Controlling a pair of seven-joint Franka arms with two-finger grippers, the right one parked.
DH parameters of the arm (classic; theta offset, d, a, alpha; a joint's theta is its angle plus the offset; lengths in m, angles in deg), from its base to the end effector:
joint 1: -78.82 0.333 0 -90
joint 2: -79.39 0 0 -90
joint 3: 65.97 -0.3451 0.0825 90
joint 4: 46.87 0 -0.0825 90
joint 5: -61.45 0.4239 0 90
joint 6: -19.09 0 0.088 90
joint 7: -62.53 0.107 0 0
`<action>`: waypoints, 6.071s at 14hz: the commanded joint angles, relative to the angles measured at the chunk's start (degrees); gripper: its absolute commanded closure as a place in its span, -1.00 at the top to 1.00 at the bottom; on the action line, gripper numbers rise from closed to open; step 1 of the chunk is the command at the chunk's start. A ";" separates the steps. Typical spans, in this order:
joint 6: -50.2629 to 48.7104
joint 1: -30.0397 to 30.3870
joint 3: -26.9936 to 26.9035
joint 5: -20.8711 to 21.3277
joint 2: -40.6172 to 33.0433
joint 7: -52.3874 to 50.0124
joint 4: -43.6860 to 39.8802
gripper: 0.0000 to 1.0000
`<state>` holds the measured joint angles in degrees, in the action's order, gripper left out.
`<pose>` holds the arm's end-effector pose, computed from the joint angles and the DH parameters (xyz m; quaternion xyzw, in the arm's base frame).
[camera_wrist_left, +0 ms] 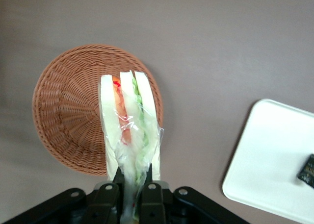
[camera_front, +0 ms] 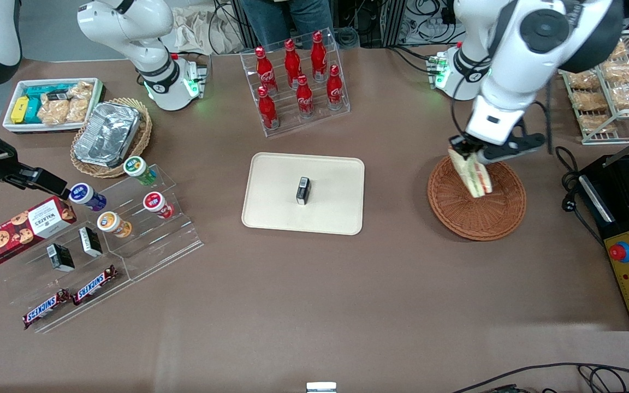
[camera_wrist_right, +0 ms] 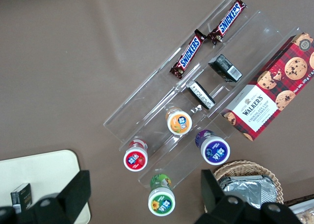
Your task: Place sandwich from basket to tray
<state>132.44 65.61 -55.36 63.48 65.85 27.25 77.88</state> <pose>0.4720 -0.2112 0.5057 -0.9946 -0.0952 -0.0331 0.0249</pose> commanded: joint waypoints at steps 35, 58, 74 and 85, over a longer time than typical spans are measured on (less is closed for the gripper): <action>29.65 -21.51 0.46 7.56 38.06 -8.49 -11.82 -1.00; 29.57 -21.42 0.64 6.68 34.83 -10.50 -11.20 0.98; 1.03 -3.85 0.29 3.27 10.12 18.11 -16.53 0.98; -16.31 7.41 -4.88 -1.58 1.25 31.24 -23.07 0.99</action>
<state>118.25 72.70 -57.84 63.23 70.06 57.00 54.37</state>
